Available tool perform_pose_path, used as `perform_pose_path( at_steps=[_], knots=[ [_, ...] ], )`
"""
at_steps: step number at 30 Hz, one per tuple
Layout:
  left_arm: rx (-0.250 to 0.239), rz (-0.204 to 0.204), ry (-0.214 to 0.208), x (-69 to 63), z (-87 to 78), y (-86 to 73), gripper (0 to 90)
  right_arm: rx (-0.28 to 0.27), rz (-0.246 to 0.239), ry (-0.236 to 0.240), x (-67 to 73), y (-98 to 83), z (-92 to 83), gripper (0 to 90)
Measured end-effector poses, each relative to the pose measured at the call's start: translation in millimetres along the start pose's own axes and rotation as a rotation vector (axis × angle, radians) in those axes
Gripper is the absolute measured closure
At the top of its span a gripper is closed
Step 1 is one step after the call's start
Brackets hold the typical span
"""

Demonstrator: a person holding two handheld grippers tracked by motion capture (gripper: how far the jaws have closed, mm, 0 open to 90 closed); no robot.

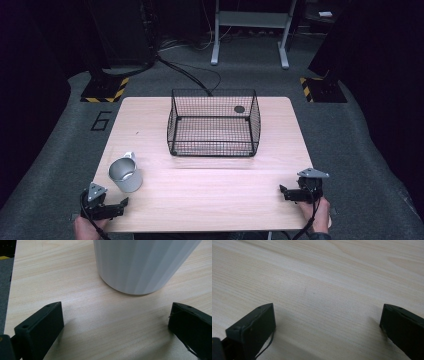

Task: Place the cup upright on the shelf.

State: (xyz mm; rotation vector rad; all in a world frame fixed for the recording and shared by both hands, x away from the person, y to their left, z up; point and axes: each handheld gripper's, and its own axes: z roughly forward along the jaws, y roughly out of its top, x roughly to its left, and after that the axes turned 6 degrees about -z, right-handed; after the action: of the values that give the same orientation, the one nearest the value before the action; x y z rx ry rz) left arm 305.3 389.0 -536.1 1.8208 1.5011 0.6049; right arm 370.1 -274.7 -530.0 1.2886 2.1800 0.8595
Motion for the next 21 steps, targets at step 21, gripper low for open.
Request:
perform_pose_path(
  at_steps=[21],
  knots=[
    [-0.046,-0.031,-0.061,-9.9,-21.5,19.6,0.0,-0.003,0.002,0.0,-0.1,0.0,0.2,0.0]
  ],
)
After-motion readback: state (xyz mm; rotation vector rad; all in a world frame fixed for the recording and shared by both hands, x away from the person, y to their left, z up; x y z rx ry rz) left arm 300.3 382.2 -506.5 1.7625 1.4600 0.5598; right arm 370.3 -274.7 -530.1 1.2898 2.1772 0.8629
